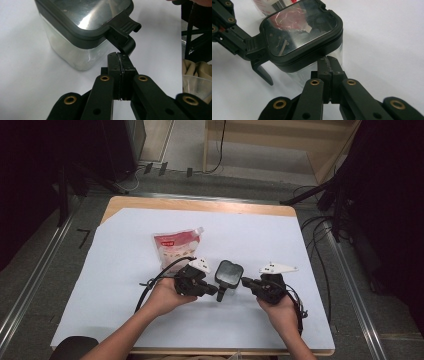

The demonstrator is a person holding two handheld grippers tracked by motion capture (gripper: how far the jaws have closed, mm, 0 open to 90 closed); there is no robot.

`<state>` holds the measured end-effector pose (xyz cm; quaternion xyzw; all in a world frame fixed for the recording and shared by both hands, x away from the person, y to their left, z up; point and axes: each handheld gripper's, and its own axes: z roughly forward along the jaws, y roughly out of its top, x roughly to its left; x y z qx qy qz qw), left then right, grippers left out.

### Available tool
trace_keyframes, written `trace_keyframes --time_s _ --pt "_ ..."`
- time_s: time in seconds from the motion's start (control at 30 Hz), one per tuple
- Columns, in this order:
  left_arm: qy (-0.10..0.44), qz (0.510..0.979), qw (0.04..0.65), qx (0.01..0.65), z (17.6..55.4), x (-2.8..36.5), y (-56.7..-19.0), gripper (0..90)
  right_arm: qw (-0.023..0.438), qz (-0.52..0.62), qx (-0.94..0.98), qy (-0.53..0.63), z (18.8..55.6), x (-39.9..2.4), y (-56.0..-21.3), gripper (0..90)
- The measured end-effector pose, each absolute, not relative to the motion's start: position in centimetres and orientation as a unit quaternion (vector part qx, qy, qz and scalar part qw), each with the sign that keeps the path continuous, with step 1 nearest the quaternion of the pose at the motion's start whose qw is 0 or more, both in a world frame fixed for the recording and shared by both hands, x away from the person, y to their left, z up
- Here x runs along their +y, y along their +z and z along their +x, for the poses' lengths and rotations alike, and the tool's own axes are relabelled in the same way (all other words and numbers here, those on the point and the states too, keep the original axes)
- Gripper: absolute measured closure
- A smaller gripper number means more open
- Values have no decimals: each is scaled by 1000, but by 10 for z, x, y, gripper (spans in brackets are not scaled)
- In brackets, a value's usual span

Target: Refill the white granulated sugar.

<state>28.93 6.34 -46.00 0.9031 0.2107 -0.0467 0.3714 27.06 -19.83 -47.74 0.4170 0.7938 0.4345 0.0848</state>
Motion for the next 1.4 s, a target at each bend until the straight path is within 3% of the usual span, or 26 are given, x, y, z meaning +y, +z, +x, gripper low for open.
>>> trace_keyframes --time_s 1.17,1.4 --pt "-44 893 394 215 281 36 -469 900 90 422 790 435 294 -191 -484 900" --pt "-57 888 402 214 282 44 -462 893 92 414 795 433 291 -193 -478 900"
